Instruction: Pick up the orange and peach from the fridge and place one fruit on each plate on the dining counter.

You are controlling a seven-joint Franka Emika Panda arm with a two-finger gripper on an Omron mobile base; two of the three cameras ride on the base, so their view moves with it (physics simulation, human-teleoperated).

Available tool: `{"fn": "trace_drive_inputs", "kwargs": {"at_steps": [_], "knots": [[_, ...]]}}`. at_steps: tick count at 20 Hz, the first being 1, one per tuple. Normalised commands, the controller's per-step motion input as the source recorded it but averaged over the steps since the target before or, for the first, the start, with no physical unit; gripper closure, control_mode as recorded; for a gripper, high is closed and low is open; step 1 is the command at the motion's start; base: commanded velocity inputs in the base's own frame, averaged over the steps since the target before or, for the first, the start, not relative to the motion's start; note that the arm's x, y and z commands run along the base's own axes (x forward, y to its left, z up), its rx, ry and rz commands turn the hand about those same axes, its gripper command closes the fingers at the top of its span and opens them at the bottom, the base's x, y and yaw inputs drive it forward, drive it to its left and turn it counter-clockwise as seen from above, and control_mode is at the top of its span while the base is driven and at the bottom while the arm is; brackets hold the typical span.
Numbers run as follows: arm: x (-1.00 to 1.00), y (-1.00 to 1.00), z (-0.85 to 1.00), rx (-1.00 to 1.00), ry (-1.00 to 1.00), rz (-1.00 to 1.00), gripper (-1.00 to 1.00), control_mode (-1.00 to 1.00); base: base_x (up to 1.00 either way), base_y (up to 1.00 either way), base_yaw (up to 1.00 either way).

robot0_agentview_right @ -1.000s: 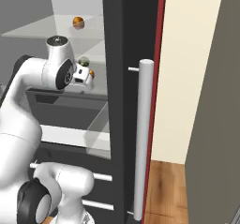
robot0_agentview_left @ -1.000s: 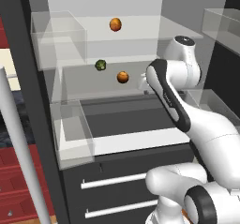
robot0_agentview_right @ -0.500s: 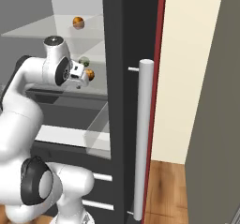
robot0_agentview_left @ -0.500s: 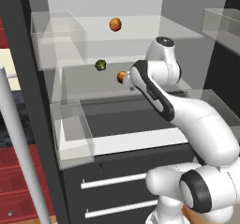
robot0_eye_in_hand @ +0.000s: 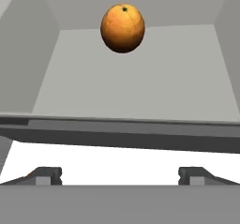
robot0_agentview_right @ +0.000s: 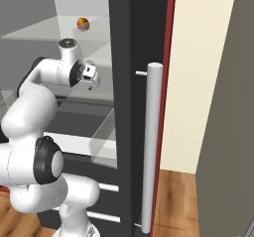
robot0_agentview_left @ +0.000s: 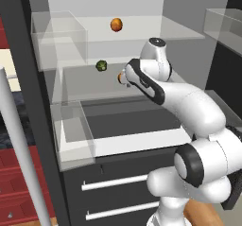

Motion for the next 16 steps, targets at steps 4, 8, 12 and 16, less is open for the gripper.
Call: {"fn": "trace_drive_inputs", "kwargs": {"at_steps": [4,8,12,16], "knots": [[0.58,0.0,-0.13,0.0,0.0,0.0,-1.0,-1.0,0.0,0.0,0.0],[0.51,0.0,-0.06,0.0,-0.01,0.0,-1.0,-1.0,0.0,0.0,0.0],[0.49,0.03,-0.19,0.0,0.0,0.0,-1.0,-1.0,0.0,0.0,0.0],[0.47,0.04,-0.16,0.0,-0.01,0.0,-1.0,-1.0,0.0,0.0,0.0]]}}
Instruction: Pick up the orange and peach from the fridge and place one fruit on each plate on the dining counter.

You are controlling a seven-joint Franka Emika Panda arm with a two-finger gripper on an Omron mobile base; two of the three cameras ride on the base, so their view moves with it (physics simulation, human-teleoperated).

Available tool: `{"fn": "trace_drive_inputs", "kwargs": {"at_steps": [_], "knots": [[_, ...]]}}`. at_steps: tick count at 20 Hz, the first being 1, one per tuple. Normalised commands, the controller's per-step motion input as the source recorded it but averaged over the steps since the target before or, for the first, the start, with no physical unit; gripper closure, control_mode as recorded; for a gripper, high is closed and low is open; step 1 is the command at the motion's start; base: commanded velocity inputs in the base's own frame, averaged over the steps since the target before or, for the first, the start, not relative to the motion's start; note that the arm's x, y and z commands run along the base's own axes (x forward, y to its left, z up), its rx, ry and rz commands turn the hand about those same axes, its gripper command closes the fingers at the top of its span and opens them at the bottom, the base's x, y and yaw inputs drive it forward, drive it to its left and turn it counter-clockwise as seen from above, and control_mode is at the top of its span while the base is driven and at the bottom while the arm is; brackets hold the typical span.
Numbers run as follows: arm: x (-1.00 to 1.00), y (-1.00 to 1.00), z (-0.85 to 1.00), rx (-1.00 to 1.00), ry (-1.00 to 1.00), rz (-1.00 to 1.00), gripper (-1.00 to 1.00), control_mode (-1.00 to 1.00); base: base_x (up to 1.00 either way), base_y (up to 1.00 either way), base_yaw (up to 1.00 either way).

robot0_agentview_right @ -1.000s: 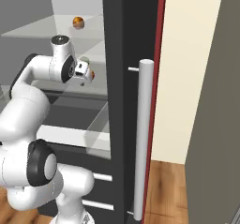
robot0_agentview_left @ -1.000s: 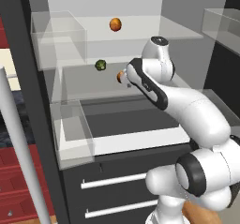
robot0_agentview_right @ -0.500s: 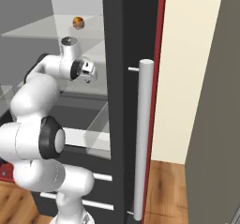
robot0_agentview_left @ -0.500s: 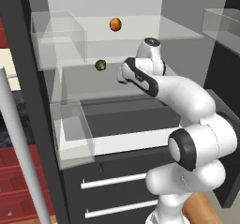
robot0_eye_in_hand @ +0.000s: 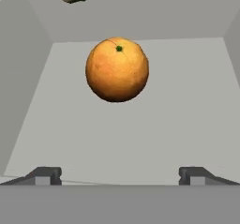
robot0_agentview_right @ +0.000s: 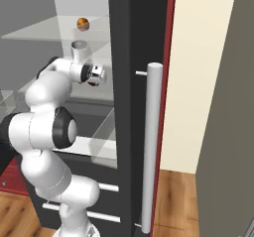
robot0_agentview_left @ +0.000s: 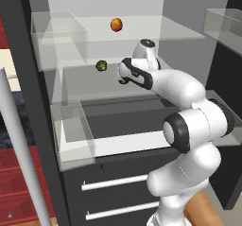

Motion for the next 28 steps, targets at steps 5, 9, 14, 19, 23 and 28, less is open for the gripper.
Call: {"fn": "trace_drive_inputs", "kwargs": {"at_steps": [5,9,14,19,23,28], "knots": [[0.4,0.09,-0.09,0.0,-0.08,0.0,-1.0,-1.0,0.0,0.0,0.0],[0.46,0.13,-0.17,0.0,-0.03,0.0,-1.0,-1.0,0.0,0.0,0.0],[0.44,0.0,-0.14,0.0,-0.01,0.0,-1.0,-1.0,0.0,0.0,0.0],[0.39,0.04,-0.09,0.0,0.0,0.0,-1.0,-1.0,0.0,0.0,0.0],[0.2,0.05,-0.22,0.0,0.0,0.0,-1.0,-1.0,0.0,0.0,0.0],[0.13,0.02,-0.38,0.0,0.0,0.0,-1.0,-1.0,0.0,0.0,0.0]]}}
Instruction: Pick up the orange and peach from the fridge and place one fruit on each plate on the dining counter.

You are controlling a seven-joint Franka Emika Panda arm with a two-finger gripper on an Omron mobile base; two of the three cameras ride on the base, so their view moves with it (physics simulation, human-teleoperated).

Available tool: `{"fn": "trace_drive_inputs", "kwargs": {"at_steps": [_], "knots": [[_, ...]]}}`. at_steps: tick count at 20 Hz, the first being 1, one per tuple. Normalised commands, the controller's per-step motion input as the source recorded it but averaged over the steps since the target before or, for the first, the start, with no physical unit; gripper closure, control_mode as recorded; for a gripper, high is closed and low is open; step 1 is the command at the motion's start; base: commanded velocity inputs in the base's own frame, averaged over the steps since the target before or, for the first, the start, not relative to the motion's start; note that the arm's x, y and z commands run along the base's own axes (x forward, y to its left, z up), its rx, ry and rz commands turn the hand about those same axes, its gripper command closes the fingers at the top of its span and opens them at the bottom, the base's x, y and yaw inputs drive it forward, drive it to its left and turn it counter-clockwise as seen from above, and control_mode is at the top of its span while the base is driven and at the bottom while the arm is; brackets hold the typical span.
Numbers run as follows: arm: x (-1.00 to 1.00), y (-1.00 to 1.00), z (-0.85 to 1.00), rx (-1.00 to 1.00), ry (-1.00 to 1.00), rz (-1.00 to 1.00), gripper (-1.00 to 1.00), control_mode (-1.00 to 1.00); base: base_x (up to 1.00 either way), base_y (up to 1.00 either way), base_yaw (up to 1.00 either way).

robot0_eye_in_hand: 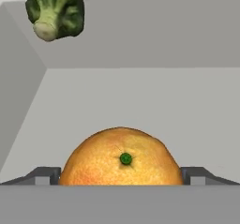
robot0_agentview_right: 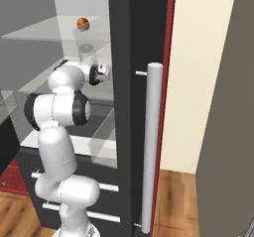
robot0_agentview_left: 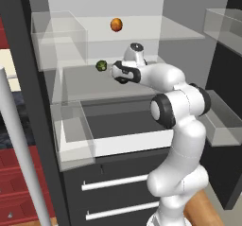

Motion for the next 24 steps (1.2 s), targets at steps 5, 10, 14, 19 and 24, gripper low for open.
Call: {"fn": "trace_drive_inputs", "kwargs": {"at_steps": [5,10,14,19,24], "knots": [[0.0,0.07,-0.81,-0.1,0.08,-0.04,1.0,-1.0,0.0,0.0,0.0],[0.01,0.06,-1.0,-0.16,0.13,-0.03,1.0,-1.0,0.0,0.0,0.0],[-0.4,-0.05,-0.94,-0.04,-0.1,0.0,1.0,-1.0,0.0,0.0,0.0],[-1.0,-0.1,-0.27,0.07,-0.6,0.0,1.0,-1.0,0.0,0.0,0.0],[-1.0,0.0,0.33,0.19,-0.55,0.0,1.0,-1.0,0.0,0.0,0.0]]}}
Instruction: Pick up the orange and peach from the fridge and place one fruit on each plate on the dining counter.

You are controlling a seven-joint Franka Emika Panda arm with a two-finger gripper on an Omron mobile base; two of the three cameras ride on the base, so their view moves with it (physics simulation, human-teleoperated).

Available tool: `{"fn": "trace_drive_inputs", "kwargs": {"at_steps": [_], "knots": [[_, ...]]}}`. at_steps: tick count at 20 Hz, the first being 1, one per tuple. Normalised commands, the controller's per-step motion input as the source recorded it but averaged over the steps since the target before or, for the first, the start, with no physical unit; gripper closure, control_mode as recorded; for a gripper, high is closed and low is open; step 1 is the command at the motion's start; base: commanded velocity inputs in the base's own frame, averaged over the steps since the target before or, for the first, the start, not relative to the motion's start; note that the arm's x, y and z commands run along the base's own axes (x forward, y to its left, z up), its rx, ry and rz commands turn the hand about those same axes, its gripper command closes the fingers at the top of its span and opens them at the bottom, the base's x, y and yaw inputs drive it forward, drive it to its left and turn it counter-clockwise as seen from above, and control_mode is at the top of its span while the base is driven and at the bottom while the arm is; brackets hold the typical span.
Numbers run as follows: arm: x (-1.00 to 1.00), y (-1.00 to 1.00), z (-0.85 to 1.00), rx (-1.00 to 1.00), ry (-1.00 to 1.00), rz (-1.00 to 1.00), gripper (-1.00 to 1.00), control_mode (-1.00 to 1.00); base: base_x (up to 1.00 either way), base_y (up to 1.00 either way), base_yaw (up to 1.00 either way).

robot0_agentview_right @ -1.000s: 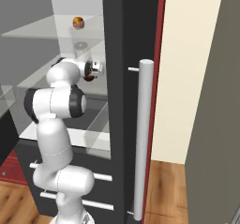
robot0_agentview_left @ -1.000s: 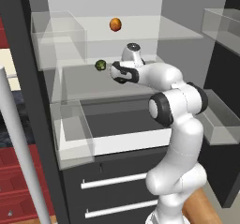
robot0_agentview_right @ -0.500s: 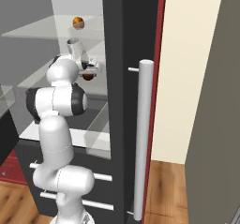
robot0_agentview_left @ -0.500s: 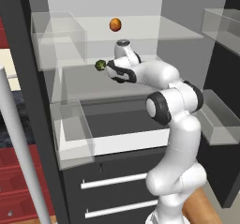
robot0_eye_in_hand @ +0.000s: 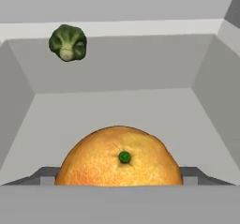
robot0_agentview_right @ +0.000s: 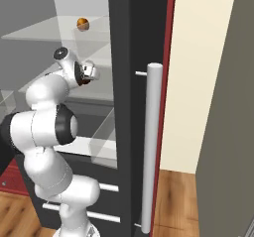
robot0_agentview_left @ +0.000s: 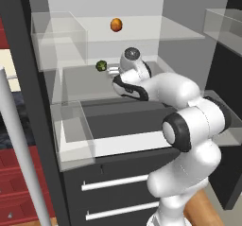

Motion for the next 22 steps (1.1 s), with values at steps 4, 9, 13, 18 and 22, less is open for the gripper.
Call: {"fn": "trace_drive_inputs", "kwargs": {"at_steps": [4,9,13,18,22], "knots": [[-1.0,-0.09,0.64,0.04,-0.09,-0.09,1.0,-1.0,0.0,0.0,0.0],[-1.0,-0.32,0.42,0.0,0.03,-0.17,1.0,-1.0,0.0,0.0,0.0],[-1.0,-0.62,0.25,0.03,0.03,-0.09,1.0,-1.0,0.0,0.0,0.0],[-1.0,-0.59,-0.19,0.06,0.02,-0.04,1.0,-1.0,0.0,0.0,0.0],[-1.0,-0.46,-0.45,0.0,0.0,-0.02,1.0,-1.0,0.0,0.0,0.0]]}}
